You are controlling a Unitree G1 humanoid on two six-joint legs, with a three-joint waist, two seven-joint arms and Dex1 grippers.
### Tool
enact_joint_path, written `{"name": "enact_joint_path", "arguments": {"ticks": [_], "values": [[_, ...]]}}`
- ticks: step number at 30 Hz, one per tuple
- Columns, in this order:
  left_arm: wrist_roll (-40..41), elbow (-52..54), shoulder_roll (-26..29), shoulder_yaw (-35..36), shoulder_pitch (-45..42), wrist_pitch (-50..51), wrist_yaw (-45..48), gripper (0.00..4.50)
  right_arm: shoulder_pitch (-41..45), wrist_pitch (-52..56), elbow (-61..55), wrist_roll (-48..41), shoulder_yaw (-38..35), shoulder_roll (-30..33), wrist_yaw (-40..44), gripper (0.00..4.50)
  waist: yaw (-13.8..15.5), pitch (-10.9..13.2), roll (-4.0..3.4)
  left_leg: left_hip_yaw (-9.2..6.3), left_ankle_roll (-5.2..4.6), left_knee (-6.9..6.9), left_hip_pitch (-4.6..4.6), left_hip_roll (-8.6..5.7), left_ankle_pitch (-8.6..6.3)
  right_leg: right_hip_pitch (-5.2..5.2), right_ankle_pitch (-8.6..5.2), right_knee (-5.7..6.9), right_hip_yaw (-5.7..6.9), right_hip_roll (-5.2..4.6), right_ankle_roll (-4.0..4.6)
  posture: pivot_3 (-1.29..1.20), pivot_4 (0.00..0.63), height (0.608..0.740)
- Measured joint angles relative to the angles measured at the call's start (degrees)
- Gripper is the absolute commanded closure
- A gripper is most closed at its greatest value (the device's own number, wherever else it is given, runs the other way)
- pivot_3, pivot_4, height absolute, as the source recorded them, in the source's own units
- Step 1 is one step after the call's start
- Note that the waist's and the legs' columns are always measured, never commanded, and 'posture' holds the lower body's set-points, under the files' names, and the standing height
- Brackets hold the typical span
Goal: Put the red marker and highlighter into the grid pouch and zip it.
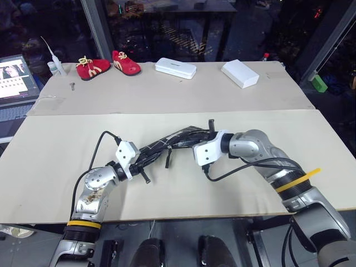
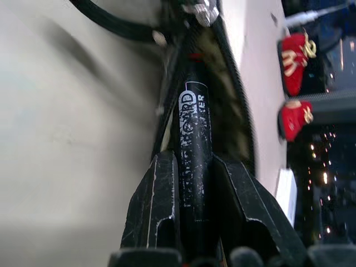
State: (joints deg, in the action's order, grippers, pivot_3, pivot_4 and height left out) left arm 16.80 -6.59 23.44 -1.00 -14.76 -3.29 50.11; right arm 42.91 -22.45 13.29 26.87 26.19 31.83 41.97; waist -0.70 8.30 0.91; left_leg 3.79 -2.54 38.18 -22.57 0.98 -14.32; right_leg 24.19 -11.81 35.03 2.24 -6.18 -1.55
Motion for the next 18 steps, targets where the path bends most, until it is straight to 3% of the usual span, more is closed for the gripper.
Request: {"name": "enact_joint_path", "arguments": {"ticks": [12, 13, 14, 17, 18], "values": [[-0.14, 3.54, 1.04, 0.6, 1.2, 1.22, -0.68, 4.5, 2.36, -1.77, 5.82, 1.9, 1.65, -7.72, -2.76, 4.0, -0.02, 0.0, -0.01, -0.01, 0.01, 0.0, 0.02, 0.04, 0.01, 0.01, 0.01, 0.04, 0.0, 0.01, 0.01, 0.0, 0.15, 0.74], [-0.13, 3.6, 1.04, 0.64, 1.16, 1.53, -0.73, 4.5, 2.52, -2.12, 6.29, 1.95, 1.65, -7.71, -2.8, 3.21, -0.02, 0.0, -0.01, -0.01, 0.01, 0.0, 0.02, 0.04, 0.01, 0.01, 0.01, 0.04, 0.01, 0.01, 0.01, 0.0, 0.15, 0.74], [-0.13, 3.66, 1.04, 0.62, 1.01, 2.24, -0.82, 4.5, 2.55, -2.37, 6.48, 2.0, 1.65, -7.76, -2.92, 2.81, -0.03, 0.0, -0.01, -0.01, 0.01, 0.0, 0.02, 0.03, 0.01, 0.01, 0.01, 0.05, 0.0, 0.01, 0.01, 0.0, 0.15, 0.74], [-0.13, 3.81, 0.94, 0.39, 0.43, 2.73, -1.08, 4.5, 2.68, -3.21, 6.49, 1.29, 1.56, -7.61, -3.08, 2.0, -0.04, 0.0, -0.01, -0.01, 0.01, 0.0, 0.02, 0.02, 0.01, 0.01, 0.01, 0.05, 0.01, 0.01, 0.01, 0.0, 0.15, 0.74], [-0.12, 4.08, 0.94, 0.39, 0.08, 3.01, -1.2, 4.5, 3.02, -3.4, 6.67, 1.14, 1.41, -7.03, -3.34, 2.0, -0.02, 0.0, -0.01, -0.01, 0.02, 0.0, 0.02, 0.02, 0.01, 0.01, 0.01, 0.06, 0.0, 0.01, 0.01, 0.0, 0.15, 0.74]]}}
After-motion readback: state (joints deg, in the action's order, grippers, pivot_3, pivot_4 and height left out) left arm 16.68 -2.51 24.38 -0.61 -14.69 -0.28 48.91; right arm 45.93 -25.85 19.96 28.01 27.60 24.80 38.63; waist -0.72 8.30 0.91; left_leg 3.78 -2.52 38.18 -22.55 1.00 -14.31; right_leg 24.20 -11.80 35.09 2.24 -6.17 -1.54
